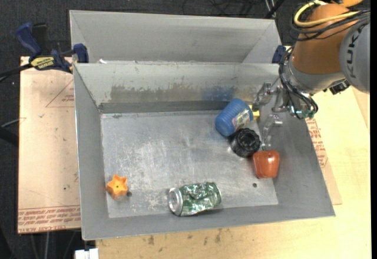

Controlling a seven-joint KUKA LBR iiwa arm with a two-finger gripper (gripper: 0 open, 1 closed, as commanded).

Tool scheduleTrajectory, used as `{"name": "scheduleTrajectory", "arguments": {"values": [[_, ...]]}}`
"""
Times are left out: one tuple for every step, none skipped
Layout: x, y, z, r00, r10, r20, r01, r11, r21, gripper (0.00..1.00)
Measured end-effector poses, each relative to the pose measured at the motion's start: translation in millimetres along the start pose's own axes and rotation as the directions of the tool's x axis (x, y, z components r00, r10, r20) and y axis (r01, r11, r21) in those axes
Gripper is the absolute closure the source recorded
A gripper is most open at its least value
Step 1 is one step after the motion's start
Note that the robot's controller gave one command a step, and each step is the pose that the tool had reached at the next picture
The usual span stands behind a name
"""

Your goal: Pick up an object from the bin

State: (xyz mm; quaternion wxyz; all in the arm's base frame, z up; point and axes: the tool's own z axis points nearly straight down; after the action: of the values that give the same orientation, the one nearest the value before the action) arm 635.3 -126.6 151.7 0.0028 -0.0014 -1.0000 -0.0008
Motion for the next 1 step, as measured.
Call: {"name": "scheduleTrajectory", "arguments": {"values": [[-1.9, 0.2, -4.6, 1.000, -0.002, 0.008, 0.002, 1.000, 0.001, 0.00]]}}
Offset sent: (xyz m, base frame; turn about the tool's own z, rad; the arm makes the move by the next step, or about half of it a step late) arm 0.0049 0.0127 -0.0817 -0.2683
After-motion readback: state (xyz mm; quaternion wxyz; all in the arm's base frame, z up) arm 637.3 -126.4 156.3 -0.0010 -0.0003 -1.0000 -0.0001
